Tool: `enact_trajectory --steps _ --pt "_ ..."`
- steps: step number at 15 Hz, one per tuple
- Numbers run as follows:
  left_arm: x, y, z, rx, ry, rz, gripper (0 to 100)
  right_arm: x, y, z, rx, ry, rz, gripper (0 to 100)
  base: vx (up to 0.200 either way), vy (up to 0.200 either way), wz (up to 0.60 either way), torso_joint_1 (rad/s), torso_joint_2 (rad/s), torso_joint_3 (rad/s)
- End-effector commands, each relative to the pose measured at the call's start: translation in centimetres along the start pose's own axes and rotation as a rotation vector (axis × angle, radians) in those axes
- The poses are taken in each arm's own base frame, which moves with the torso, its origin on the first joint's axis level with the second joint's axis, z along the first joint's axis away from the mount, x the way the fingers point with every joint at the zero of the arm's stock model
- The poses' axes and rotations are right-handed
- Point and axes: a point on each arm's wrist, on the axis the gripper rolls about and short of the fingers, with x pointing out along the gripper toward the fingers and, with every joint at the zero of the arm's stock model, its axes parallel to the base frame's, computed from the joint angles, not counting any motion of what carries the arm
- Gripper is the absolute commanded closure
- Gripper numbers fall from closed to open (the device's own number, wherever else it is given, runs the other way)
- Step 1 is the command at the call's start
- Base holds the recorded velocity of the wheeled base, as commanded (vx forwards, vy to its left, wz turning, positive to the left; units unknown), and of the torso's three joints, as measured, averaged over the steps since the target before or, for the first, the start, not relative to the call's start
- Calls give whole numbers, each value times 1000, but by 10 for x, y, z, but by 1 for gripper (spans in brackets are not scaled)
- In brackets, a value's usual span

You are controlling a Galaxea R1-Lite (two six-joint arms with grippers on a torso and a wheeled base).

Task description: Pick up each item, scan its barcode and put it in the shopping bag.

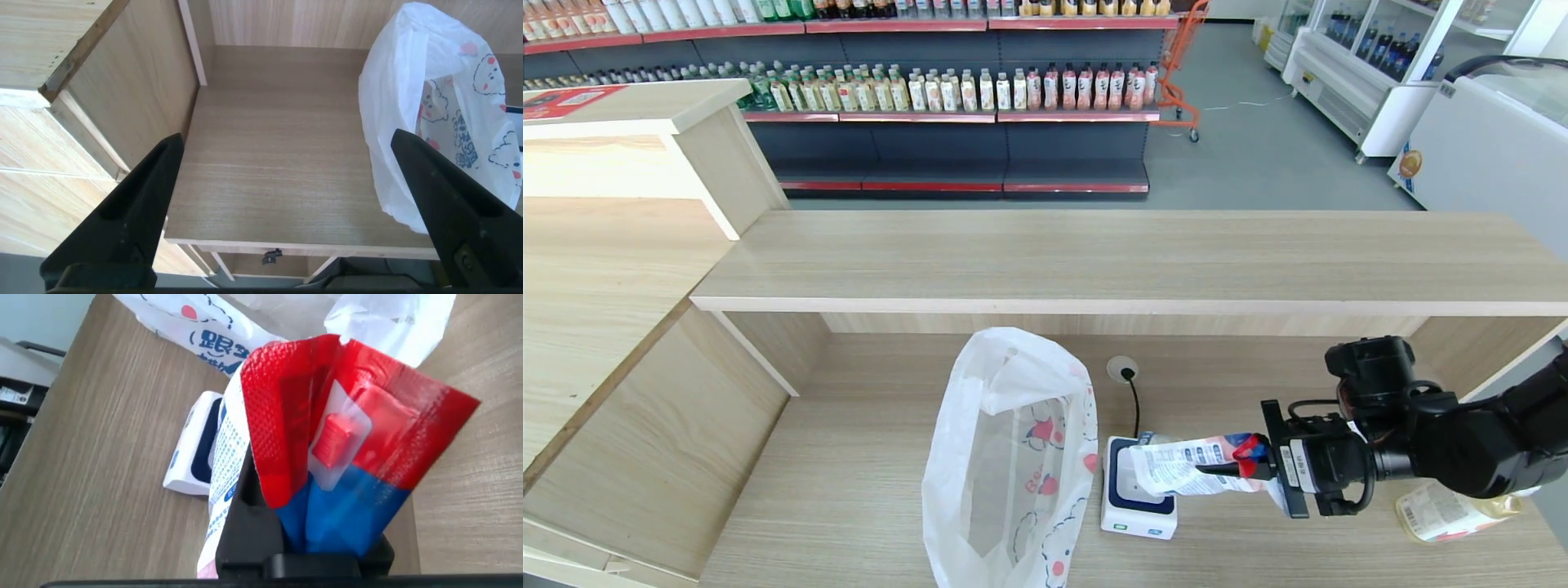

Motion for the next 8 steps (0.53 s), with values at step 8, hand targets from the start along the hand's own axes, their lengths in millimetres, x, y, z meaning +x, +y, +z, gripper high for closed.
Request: enact_trajectory --steps 8 --pt "0 0 0 -1 -1 0 0 19 -5 -24 -48 -205 10 100 0 0 0 0 0 0"
